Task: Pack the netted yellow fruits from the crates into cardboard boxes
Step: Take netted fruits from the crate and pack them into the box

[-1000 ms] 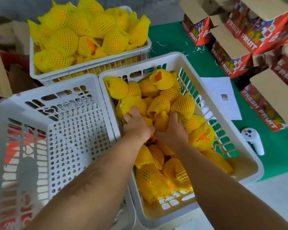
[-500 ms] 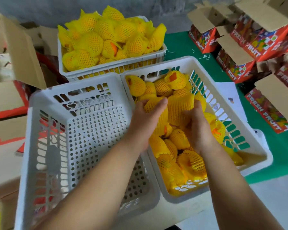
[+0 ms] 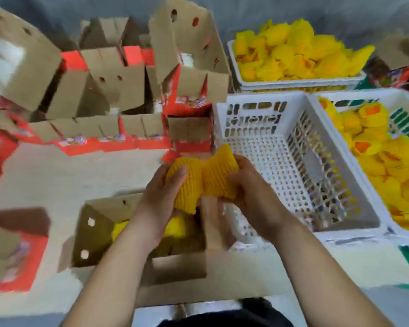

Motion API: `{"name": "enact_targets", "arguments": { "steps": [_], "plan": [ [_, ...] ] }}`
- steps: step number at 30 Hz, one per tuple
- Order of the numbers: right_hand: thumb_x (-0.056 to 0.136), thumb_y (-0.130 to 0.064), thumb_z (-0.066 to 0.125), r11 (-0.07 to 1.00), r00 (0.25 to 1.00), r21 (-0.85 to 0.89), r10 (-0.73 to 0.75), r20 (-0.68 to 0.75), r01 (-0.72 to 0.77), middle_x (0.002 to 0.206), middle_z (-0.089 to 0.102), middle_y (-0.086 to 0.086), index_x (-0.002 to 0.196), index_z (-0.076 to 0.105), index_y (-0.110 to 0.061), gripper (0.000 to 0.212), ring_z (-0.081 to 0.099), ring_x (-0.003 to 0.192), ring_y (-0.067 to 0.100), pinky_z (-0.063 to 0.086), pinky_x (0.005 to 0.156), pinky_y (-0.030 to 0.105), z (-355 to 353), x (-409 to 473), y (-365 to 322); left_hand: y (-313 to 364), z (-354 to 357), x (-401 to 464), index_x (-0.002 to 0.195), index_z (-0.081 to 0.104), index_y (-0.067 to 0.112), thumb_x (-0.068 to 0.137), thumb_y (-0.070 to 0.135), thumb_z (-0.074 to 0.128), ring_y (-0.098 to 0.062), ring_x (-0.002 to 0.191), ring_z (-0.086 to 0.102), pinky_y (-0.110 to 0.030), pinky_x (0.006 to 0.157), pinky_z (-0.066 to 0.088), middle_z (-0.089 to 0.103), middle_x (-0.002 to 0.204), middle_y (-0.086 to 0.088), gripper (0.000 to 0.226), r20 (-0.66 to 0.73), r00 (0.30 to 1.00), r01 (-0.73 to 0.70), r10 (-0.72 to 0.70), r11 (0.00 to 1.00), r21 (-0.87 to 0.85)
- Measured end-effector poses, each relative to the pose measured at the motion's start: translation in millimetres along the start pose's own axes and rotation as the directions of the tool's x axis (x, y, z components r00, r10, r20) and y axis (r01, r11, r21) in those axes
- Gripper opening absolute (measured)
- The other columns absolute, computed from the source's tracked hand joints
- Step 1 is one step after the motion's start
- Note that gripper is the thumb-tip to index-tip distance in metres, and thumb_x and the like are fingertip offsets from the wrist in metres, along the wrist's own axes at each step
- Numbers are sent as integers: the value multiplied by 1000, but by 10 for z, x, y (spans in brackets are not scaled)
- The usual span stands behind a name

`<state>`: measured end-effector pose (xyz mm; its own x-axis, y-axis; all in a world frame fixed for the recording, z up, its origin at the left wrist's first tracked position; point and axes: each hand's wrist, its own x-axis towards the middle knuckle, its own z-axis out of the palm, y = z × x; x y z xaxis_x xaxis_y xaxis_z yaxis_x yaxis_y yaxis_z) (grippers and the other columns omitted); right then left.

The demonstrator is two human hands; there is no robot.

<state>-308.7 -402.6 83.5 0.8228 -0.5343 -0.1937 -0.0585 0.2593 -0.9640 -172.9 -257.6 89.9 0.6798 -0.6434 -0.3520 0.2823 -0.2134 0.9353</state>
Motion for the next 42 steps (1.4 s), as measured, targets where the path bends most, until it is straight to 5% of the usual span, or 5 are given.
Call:
{"name": "enact_targets", "arguments": {
  "steps": [9,17,27,34,42],
  "plan": [
    [88,-51,62,628,997,-775,64,-39,-71,104,65,-8,137,47,-35,53,64,88,13,51,71,24,1401,120,673,-449,-1477,-86,126,56,46,106,39,48,-23,117,56,-50,106,48,57,130,6,22,-7,977,206,-213,938,280],
    [107,-18,47,-139,745,-987,650,-149,-75,138,59,13,134,59,-6,33,56,123,27,43,92,27,1545,317,888,-796,-1354,124,101,67,13,106,17,46,-32,107,63,-36,91,49,65,105,-12,23,290,839,-174,-460,278,945],
    [106,-19,47,6,819,-996,569,-66,-84,135,60,8,131,60,-11,30,57,112,26,39,86,26,1511,238,763,-1062,-1145,344,116,68,14,101,19,55,-30,114,64,-38,98,48,68,113,-7,21,220,879,-250,-423,-16,968],
    [99,-19,55,546,964,-836,-244,-104,48,111,68,3,118,64,-22,21,67,99,22,54,84,38,653,11,376,-186,-165,410,105,66,24,101,24,50,-25,109,66,-29,78,43,73,118,-4,16,545,838,-480,-39,423,769],
    [105,-29,55,779,831,-626,-375,-411,42,99,72,-12,121,64,-25,19,69,88,-2,51,68,14,-1591,-242,-99,-35,2145,491,131,62,30,103,27,57,-10,98,68,-41,86,57,72,112,7,29,602,754,-602,264,645,471]
  ]
}}
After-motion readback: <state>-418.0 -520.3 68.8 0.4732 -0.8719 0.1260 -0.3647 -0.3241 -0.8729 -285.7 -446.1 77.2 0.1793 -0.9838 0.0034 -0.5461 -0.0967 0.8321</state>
